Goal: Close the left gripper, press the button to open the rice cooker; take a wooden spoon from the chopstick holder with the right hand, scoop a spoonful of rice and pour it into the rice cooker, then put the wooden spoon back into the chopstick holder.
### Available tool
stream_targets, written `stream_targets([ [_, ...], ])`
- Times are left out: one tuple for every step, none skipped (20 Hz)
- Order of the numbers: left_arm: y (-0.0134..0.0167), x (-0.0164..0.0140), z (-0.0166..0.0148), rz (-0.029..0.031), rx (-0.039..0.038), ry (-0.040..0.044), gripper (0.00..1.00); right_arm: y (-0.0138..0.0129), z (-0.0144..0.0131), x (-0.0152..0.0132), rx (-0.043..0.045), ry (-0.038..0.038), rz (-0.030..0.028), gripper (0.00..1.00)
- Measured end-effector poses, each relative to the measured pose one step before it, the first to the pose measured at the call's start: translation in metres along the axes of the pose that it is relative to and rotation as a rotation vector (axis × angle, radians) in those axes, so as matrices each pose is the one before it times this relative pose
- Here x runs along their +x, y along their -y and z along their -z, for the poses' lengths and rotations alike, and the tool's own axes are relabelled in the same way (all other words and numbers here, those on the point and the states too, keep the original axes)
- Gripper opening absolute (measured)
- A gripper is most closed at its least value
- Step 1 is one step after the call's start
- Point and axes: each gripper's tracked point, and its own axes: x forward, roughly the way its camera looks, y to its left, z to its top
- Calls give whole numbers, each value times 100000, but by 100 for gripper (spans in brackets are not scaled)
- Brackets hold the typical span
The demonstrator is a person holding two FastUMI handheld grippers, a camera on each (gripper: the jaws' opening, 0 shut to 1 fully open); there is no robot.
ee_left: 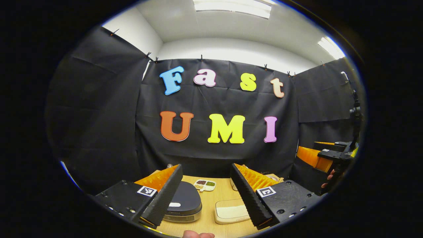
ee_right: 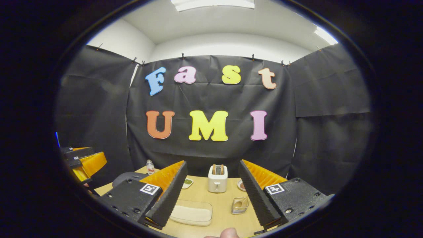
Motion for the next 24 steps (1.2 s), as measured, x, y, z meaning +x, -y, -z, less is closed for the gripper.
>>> stream_targets([
  [-52, -44, 20, -117, -81, 249, 94, -87, -70, 66, 187, -1, -191, 100],
  [-68, -16, -114, -182, 111, 194, 94, 78, -18, 55, 14, -130, 226, 100],
  [-53, 17, -23, 15, -23, 95, 95, 3, -132, -36, 20, 48, 89, 99],
  [95, -17, -14, 87, -193, 20, 95, 21, -104, 39, -32, 28, 137, 100],
  [59, -35, -8, 153, -151, -16, 95, -9, -96, -89, -13, 291, 102, 100],
  [-22, -24, 47, 5, 36, -189, 95, -48, 44, -66, -212, -11, 71, 99],
  [-95, -94, 62, 38, 31, -121, 95, -117, 46, -30, -88, -33, -151, 100],
  [-30, -75, -17, 29, 54, -130, 95, -53, 94, 40, 40, -204, -77, 100],
  [-40, 107, 70, 120, -147, -118, 95, -103, 64, -30, 223, -218, -71, 100],
  [12, 8, 74, 369, -498, -308, 94, 18, 16, 35, 264, -266, 169, 100],
  [-46, -10, -17, 100, -290, -19, 94, 13, 36, -86, 288, 100, 180, 100],
  [-194, -11, -1, -32, 130, 60, 95, 57, 59, -19, 38, -66, 273, 100],
  [-163, -98, 39, -245, 377, 96, 95, -32, 11, 69, 23, -46, 163, 100],
  [-122, -24, 127, -264, 359, -113, 95, -68, 64, -10, -34, -46, 115, 100],
  [-39, -1, 81, -168, 496, -301, 95, -89, 29, -27, 125, 76, 72, 99],
  [-137, 32, 123, -188, 594, -260, 95, -178, 5, 17, 191, -82, -71, 100],
  [-49, 52, 55, -233, 662, -18, 95, -15, 54, -78, 105, -33, 382, 100],
  [-174, 87, 139, -343, 689, -130, 94, 111, -122, 129, -22, 415, 656, 100],
  [-191, 15, 117, -401, 450, -381, 94, -6, -156, 127, 196, 353, 519, 99],
  [40, 20, 46, 120, 420, -274, 94, -254, 12, -26, 232, -135, -83, 100],
  [133, 81, 102, 634, 742, -344, 94, -245, -21, 122, 443, -205, -315, 100],
  [75, 76, 218, 645, 919, -510, 94, -230, 53, 156, 334, -289, -207, 100],
  [73, 106, 325, 728, 995, -904, 94, -438, -54, 25, 52, -296, -900, 100],
  [15, 68, 202, 511, 672, -727, 94, -425, -45, 190, -219, -343, -785, 100],
])
